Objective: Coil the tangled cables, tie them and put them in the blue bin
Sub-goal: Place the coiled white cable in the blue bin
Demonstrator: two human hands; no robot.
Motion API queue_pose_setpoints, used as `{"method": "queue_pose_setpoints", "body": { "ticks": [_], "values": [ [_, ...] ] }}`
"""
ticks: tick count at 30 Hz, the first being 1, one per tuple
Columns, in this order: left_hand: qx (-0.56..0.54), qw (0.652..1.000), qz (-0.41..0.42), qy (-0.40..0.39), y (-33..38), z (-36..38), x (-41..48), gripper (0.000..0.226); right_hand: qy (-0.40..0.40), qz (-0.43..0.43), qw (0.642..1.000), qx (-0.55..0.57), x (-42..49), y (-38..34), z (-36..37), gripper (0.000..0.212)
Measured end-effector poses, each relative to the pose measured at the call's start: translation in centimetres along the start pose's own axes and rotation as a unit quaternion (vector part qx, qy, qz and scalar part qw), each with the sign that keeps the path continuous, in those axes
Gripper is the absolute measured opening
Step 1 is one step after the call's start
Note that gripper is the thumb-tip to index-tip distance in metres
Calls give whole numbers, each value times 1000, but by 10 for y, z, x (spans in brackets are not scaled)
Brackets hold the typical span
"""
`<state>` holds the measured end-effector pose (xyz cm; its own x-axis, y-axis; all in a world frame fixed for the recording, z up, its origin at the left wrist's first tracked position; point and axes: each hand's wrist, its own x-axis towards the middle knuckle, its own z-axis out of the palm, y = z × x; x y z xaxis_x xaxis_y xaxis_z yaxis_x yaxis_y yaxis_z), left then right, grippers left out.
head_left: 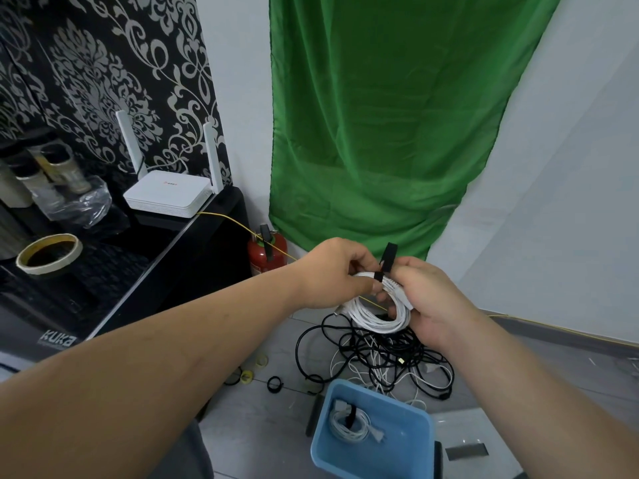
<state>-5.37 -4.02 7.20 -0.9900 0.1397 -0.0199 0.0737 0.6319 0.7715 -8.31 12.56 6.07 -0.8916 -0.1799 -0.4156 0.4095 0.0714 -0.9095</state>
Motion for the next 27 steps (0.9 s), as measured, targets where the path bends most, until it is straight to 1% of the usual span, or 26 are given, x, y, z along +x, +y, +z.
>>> {"method": "queue_pose_setpoints", "body": {
  "ticks": [4,7,9,11,13,16,20,22,24,27],
  "values": [
    [-74,996,-27,29,0,-1,1,10,11,-48,999,4,-2,1,1,17],
    [-131,990,-44,40,3,-3,1,12,5,-71,997,1,-3,-1,-1,21],
    [-150,986,-55,46,5,-4,1,12,-3,-89,996,-23,-3,-3,-3,24],
    [-156,984,-65,53,6,-4,0,13,-6,-118,991,-69,-3,-4,-5,18],
    [-165,982,-74,54,7,-5,0,17,-16,-158,980,-121,-3,-5,-9,12],
    [-181,978,-85,53,7,-7,-1,26,-37,-206,959,-193,-5,-8,-16,11],
    [-189,976,-94,58,5,-9,-2,21,-88,-238,933,-257,-10,-10,-21,15],
    [-194,973,-98,71,4,-9,-2,17,-86,-265,916,-288,-12,-9,-20,22],
    [-199,972,-101,73,4,-10,-2,17,-75,-286,905,-306,-13,-8,-19,24],
    [-200,973,-106,54,2,-9,-2,16,-72,-285,906,-303,-11,-7,-21,24]
  ]
}}
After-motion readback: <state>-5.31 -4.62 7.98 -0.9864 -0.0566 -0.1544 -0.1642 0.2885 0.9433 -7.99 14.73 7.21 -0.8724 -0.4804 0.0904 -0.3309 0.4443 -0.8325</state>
